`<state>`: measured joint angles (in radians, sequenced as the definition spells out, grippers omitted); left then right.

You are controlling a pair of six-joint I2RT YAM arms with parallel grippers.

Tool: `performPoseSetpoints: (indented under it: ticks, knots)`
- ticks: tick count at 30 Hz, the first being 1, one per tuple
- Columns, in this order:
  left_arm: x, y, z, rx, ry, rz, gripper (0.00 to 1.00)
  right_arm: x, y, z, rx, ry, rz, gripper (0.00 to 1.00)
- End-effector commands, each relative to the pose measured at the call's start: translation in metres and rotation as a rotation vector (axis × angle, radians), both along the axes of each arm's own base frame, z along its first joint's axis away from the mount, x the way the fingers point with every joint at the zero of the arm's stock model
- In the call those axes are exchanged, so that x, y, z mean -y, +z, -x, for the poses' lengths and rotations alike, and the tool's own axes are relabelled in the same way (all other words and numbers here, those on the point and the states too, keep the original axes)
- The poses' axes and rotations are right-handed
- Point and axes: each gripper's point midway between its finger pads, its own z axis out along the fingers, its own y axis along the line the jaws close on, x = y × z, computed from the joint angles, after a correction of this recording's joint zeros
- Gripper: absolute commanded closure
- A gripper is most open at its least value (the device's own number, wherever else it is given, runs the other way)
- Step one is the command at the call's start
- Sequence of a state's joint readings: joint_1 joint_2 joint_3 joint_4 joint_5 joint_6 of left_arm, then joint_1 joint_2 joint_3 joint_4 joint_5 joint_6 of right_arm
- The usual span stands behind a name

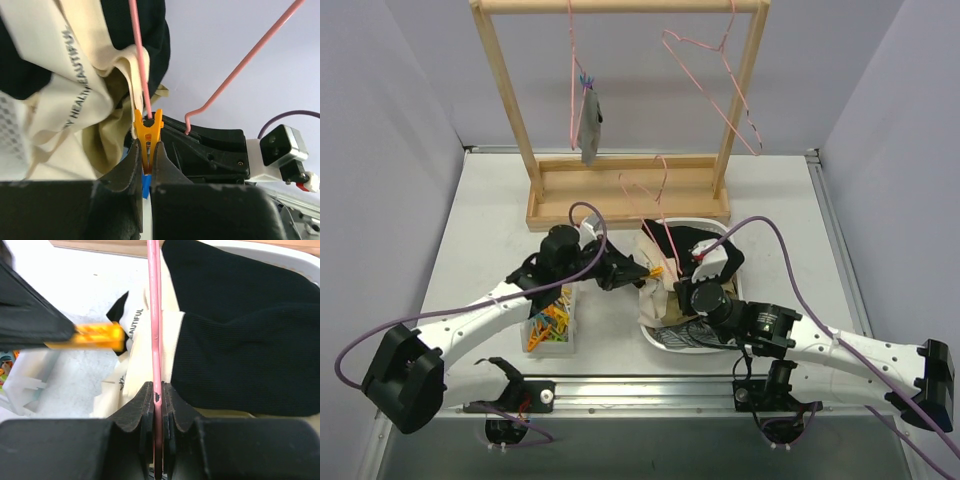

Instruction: Remove the underwear clipped to the hanger

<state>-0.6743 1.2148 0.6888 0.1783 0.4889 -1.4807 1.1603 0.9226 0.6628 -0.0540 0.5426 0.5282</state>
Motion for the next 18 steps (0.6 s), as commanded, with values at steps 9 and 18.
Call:
performPoseSetpoints:
  ticks: [9, 18]
  knots:
    - [-0.169, -0.04, 0.016, 0.164, 0.173, -0.744, 0.97, 0.034, 0.034, -0.003, 0.069, -0.126, -0.077, 1.0]
    - [-0.215, -0.054, 0.03, 0.113, 0.209, -1.023, 0.97, 0.037, 0.085, -0.01, 0.152, -0.135, -0.107, 1.0]
